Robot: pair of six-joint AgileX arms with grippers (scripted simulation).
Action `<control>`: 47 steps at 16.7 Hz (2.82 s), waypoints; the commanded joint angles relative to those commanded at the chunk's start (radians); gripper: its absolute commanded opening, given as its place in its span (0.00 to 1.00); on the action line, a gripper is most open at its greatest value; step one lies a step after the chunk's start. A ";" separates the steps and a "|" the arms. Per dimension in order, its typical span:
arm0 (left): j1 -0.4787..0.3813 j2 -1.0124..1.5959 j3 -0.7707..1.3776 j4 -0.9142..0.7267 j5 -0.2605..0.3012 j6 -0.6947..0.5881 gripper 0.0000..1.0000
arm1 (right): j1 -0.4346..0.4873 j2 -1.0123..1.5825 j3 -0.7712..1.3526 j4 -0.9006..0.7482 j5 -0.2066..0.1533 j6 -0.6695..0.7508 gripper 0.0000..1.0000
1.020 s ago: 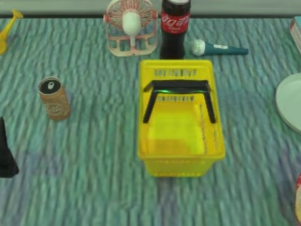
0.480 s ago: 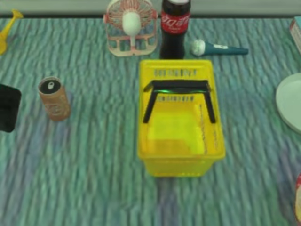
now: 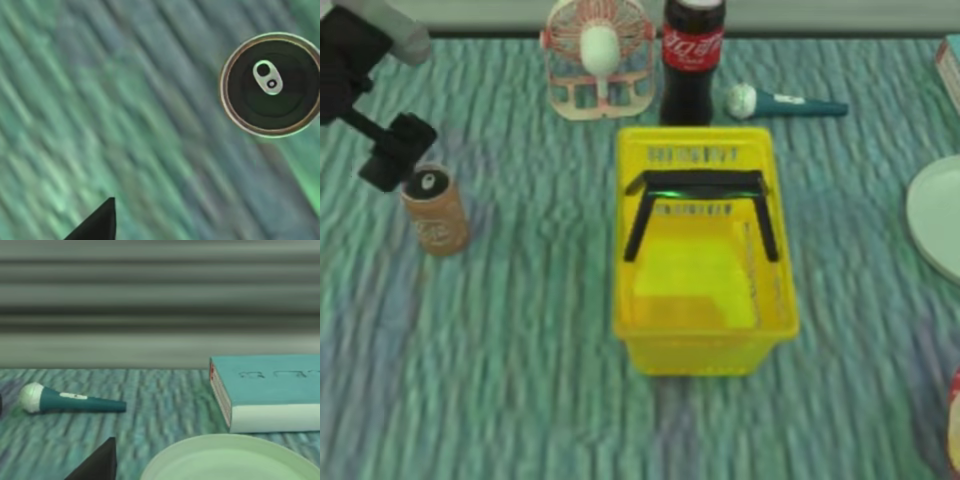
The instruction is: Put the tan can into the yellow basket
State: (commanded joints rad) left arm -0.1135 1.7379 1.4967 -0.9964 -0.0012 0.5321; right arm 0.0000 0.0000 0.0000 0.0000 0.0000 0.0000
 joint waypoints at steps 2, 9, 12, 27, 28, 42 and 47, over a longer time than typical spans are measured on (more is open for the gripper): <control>-0.011 0.169 0.141 -0.091 0.000 0.049 1.00 | 0.000 0.000 0.000 0.000 0.000 0.000 1.00; -0.036 0.459 0.383 -0.256 0.004 0.142 1.00 | 0.000 0.000 0.000 0.000 0.000 0.000 1.00; -0.036 0.459 0.383 -0.256 0.004 0.142 1.00 | 0.000 0.000 0.000 0.000 0.000 0.000 1.00; -0.035 0.495 0.241 -0.079 0.005 0.143 0.92 | 0.000 0.000 0.000 0.000 0.000 0.000 1.00; -0.035 0.495 0.241 -0.079 0.005 0.143 0.85 | 0.000 0.000 0.000 0.000 0.000 0.000 1.00; -0.035 0.495 0.241 -0.079 0.005 0.143 0.00 | 0.000 0.000 0.000 0.000 0.000 0.000 1.00; -0.035 0.495 0.241 -0.079 0.005 0.143 0.00 | 0.000 0.000 0.000 0.000 0.000 0.000 1.00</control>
State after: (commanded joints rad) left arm -0.1482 2.2328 1.7377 -1.0749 0.0035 0.6751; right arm 0.0000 0.0000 0.0000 0.0000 0.0000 0.0000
